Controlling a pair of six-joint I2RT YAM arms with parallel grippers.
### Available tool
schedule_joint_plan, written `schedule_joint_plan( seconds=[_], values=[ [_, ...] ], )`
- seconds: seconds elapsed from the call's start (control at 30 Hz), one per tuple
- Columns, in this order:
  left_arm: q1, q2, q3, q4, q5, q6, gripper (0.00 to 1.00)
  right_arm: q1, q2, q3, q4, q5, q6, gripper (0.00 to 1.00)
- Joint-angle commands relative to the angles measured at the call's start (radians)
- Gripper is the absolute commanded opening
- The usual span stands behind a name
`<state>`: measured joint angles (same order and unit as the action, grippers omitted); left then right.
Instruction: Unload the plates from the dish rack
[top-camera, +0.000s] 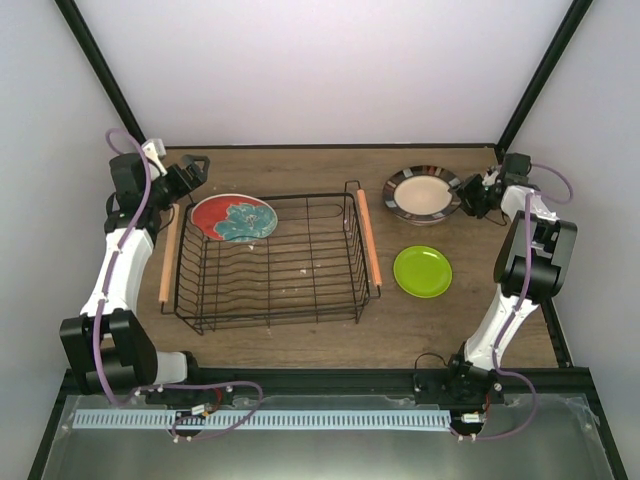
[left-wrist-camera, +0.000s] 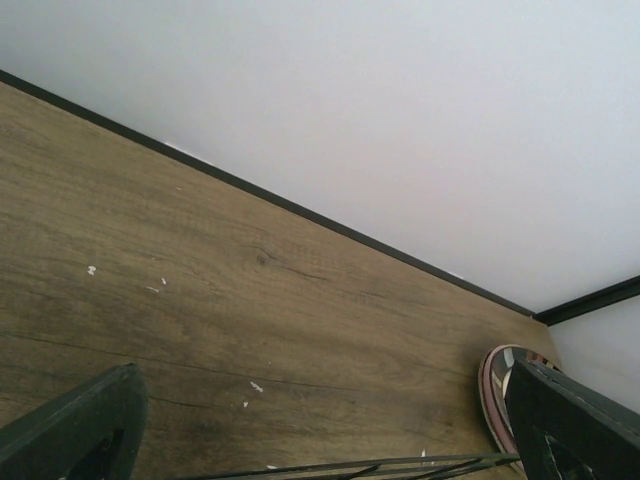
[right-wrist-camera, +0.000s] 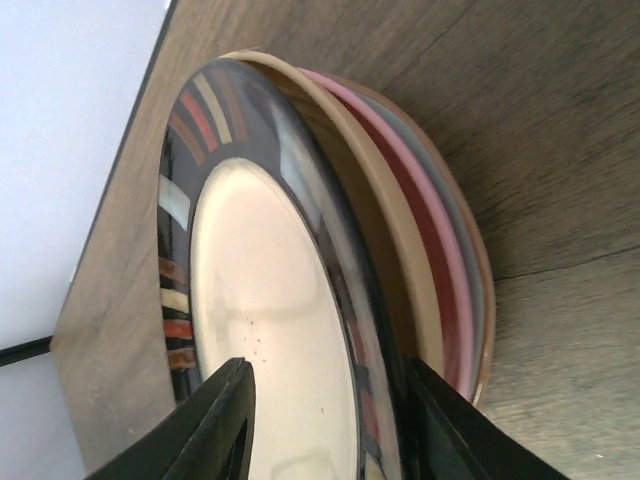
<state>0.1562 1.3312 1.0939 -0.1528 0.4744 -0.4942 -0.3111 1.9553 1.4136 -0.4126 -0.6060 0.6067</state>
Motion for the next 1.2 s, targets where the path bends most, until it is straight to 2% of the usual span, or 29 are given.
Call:
schedule_joint_plan(
  seconds=[0.0,0.47,0.73,1.0,1.17],
  values=[
    [-0.003,0.018,0.03,0.008,0.007,0.007,1.0,-0.002,-0.014,0.088,-0.063,0.075,-0.065,0.41],
    [-0.003,0.019,0.019,0.021,0.015,-0.004,1.0,0.054,0.061,0.224,-0.266,0.258,-0.202,0.43],
    [-0.003,0.004,0.012,0.016,0.012,0.003,1.0,0.09,0.125,0.21,-0.299,0.302,-0.215,0.44],
    [-0.003,0.006,0.01,0.018,0.012,-0.002,1.0,0.092,0.116,0.196,-0.309,0.373,-0.217,0.45],
    [-0.004,0.011,0.015,0.024,0.015,-0.004,1.0,0.092,0.106,0.2,-0.323,0.413,-0.228,0.5]
  ],
)
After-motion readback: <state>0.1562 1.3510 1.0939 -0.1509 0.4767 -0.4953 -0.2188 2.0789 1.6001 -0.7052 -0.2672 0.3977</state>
